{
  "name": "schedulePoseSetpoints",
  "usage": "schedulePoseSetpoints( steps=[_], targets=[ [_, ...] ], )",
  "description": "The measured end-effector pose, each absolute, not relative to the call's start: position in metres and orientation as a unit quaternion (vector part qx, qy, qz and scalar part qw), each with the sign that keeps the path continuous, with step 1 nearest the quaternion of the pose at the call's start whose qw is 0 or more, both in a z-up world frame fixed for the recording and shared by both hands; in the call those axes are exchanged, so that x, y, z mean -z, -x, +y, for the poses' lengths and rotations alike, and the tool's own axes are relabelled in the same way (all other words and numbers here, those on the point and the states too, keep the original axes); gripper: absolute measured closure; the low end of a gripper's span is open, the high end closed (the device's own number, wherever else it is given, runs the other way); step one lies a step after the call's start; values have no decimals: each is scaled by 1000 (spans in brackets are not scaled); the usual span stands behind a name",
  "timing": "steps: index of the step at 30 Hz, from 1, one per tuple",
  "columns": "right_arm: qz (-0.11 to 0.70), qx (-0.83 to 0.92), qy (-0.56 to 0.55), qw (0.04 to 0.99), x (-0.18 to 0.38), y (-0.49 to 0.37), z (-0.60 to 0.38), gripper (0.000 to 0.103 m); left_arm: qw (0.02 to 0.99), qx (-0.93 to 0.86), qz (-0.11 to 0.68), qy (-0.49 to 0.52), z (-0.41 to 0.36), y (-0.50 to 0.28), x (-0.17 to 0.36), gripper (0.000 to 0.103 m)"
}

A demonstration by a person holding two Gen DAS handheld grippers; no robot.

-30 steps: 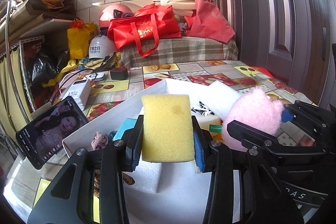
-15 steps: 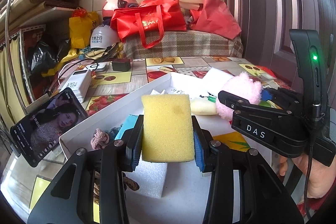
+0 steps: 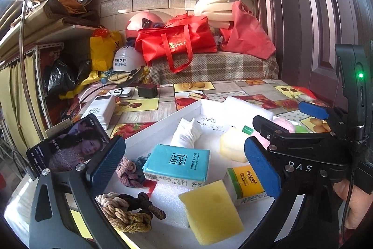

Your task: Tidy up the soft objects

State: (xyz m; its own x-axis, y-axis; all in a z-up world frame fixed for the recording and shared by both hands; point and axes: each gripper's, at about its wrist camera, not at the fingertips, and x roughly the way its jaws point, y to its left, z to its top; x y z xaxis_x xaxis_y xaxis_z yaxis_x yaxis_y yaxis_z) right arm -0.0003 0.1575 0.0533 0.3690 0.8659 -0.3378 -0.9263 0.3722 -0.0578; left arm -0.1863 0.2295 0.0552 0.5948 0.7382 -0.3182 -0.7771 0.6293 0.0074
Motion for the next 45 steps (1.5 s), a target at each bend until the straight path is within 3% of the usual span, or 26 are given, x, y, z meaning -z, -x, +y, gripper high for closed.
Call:
schedulePoseSetpoints(
  steps=[45],
  targets=[
    [117,-532,84,834,-54,7,74,0,893,-424,138,66,177,189,-56,0]
  ],
)
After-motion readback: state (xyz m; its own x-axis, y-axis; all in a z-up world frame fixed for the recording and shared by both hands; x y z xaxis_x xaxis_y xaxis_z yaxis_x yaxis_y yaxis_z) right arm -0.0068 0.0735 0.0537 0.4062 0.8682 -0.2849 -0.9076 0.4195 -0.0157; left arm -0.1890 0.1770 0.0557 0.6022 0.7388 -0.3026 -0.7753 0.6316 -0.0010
